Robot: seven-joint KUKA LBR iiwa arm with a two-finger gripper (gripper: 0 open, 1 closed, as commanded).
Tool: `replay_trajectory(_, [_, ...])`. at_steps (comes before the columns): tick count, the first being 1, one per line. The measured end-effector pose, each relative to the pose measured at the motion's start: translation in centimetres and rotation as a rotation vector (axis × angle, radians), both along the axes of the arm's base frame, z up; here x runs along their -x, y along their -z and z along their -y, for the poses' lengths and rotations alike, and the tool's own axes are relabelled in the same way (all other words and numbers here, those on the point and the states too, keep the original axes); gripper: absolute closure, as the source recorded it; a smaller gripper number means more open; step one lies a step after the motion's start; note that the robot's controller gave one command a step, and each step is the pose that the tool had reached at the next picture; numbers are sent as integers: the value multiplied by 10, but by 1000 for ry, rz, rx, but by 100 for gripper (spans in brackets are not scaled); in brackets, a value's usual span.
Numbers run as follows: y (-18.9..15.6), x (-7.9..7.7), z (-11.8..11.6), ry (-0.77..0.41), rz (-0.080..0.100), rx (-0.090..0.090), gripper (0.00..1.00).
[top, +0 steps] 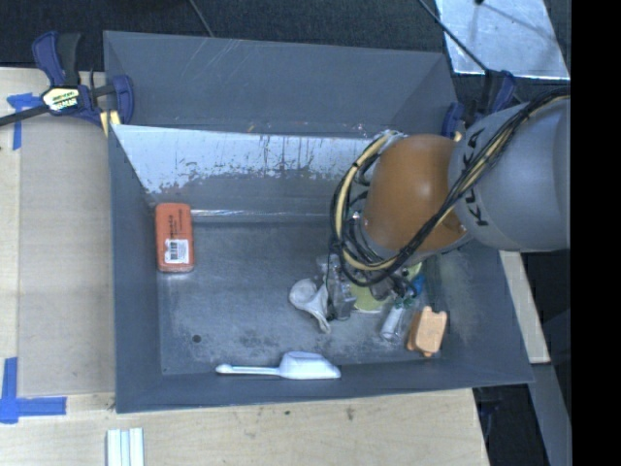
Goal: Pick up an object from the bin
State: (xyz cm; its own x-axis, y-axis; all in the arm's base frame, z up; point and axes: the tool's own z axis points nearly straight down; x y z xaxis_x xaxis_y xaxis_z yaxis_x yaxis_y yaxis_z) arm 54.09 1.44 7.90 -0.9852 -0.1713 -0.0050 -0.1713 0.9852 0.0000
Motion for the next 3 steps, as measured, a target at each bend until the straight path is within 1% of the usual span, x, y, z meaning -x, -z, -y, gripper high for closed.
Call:
replay_trajectory(1, [-100,-3,2,-12,-2,1,100])
replay_trajectory(2, [-100,-3,2,-12,-3,0,100])
replay_trajectory(3, [-167,-20,-19,-20,-4,1,100])
